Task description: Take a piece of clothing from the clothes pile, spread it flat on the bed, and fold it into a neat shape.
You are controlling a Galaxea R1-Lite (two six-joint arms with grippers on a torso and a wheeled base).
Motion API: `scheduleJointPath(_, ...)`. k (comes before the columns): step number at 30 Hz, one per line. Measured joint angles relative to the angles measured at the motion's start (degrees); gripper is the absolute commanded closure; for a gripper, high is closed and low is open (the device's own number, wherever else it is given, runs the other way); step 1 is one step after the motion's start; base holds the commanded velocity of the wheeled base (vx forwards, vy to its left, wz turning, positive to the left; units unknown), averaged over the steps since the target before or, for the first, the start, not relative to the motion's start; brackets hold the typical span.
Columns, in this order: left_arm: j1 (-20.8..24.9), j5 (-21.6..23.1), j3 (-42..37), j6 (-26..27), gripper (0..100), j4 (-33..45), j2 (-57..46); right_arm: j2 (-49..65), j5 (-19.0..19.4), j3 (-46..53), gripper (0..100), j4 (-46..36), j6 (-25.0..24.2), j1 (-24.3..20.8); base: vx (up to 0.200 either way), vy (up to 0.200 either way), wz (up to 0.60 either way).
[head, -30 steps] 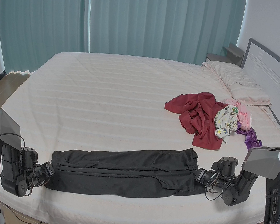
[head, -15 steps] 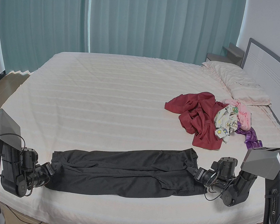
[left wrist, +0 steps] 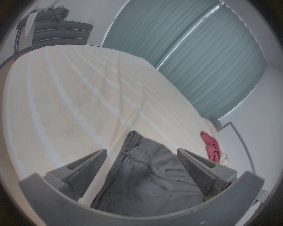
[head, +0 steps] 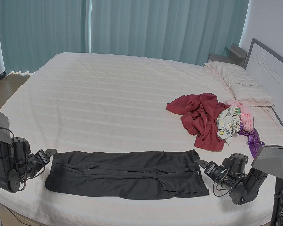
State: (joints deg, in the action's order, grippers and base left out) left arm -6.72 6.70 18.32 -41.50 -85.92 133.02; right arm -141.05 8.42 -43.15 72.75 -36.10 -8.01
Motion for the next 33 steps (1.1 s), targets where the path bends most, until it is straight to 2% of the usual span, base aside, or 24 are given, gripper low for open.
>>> scheduleJointPath(3, -0.17, 0.40, 0.00, -1.56, 0, 0.00, -1.90, 0.67, -0.05, 0.13, 0, -0.15, -0.38, 0.22, 0.000, 0.000, 0.00)
scheduleJointPath(8, -0.24, 0.49, 0.33, -3.47, 0, 0.00, -3.45, 1.16, -0.02, 0.71, 0, -0.13, -0.44, 0.07, 0.200, 0.000, 0.00)
scheduleJointPath(19, 0.00, 0.51, 0.39, -3.50, 0, 0.00, -3.97, 0.98, -0.09, 1.21, 0, 0.16, -0.41, -0.15, 0.200, 0.000, 0.00)
scheduleJointPath(24, 1.13, 0.60, 0.17, -3.34, 0, -0.02, -3.30, 0.94, -0.09, 1.29, 0, 0.22, -0.39, -0.22, 0.000, 0.000, 0.00)
scheduleJointPath(28, 2.58, 0.71, 0.22, -2.07, 0, -0.09, -1.61, 0.89, -0.11, 1.37, 0, 0.20, -0.39, -0.34, 0.000, 0.000, 0.00)
scheduleJointPath(33, 3.74, 0.44, 0.44, 3.23, 0, -0.18, 1.60, 0.83, -0.09, 1.65, 0, 0.24, -0.39, -0.61, 0.000, 0.000, 0.00)
